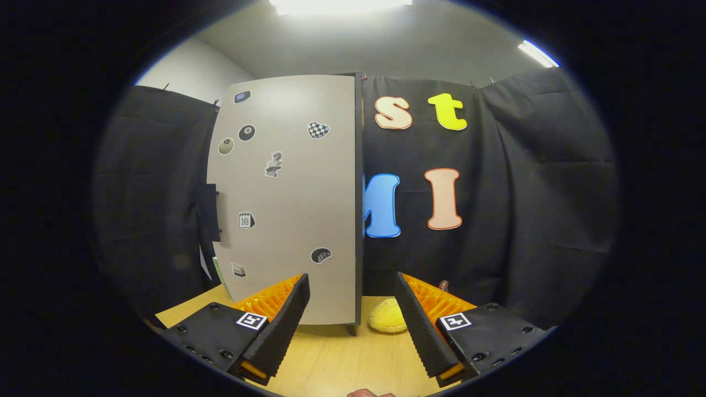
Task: Open the shoe cabinet door, grab the shoes and put them into the shoe cabinet, then close the shoe cabinet door.
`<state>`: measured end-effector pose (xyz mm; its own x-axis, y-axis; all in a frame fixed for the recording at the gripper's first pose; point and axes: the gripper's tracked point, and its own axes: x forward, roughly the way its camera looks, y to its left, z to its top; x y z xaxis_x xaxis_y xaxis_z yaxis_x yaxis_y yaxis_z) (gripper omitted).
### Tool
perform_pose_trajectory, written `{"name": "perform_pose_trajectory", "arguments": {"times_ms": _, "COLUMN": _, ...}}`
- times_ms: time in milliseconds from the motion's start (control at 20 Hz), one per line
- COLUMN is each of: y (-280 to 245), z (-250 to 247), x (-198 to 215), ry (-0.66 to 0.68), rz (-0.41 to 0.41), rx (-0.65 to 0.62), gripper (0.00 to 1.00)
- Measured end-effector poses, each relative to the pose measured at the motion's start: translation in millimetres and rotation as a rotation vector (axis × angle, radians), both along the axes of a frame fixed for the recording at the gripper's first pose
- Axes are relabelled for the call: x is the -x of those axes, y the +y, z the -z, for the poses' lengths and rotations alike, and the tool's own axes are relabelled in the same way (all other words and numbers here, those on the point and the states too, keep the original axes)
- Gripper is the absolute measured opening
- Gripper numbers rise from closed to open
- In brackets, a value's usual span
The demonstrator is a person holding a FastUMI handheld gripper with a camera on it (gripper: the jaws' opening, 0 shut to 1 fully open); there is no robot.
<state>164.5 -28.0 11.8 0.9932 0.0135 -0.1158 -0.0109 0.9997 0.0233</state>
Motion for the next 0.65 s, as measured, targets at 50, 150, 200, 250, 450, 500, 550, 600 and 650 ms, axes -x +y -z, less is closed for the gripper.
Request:
{"name": "perform_pose_trajectory", "arguments": {"times_ms": 50, "y": -4.0, "z": 0.6, "x": -1.6, "ry": -0.005, "rz": -0.005, "rx": 0.01, "gripper": 0.98}}
{"name": "perform_pose_trajectory", "arguments": {"times_ms": 150, "y": -7.2, "z": 5.2, "x": -4.5, "ry": 0.0, "rz": -0.022, "rx": 0.013, "gripper": 0.98}}
{"name": "perform_pose_trajectory", "arguments": {"times_ms": 200, "y": -6.9, "z": 8.0, "x": -6.5, "ry": 0.007, "rz": -0.034, "rx": 0.003, "gripper": 0.98}}
{"name": "perform_pose_trajectory", "arguments": {"times_ms": 250, "y": -4.9, "z": 10.8, "x": -7.8, "ry": 0.016, "rz": -0.047, "rx": -0.009, "gripper": 0.98}}
{"name": "perform_pose_trajectory", "arguments": {"times_ms": 450, "y": 4.3, "z": 8.7, "x": -15.3, "ry": 0.011, "rz": -0.051, "rx": -0.046, "gripper": 0.98}}
{"name": "perform_pose_trajectory", "arguments": {"times_ms": 500, "y": 7.1, "z": 9.6, "x": -18.6, "ry": 0.009, "rz": -0.046, "rx": -0.046, "gripper": 0.98}}
{"name": "perform_pose_trajectory", "arguments": {"times_ms": 550, "y": 8.6, "z": 11.4, "x": -21.7, "ry": 0.013, "rz": -0.039, "rx": -0.04, "gripper": 0.98}}
{"name": "perform_pose_trajectory", "arguments": {"times_ms": 600, "y": 10.8, "z": 13.1, "x": -23.9, "ry": 0.02, "rz": -0.032, "rx": -0.033, "gripper": 0.98}}
{"name": "perform_pose_trajectory", "arguments": {"times_ms": 650, "y": 12.6, "z": 13.3, "x": -28.3, "ry": 0.022, "rz": -0.022, "rx": -0.028, "gripper": 0.98}}
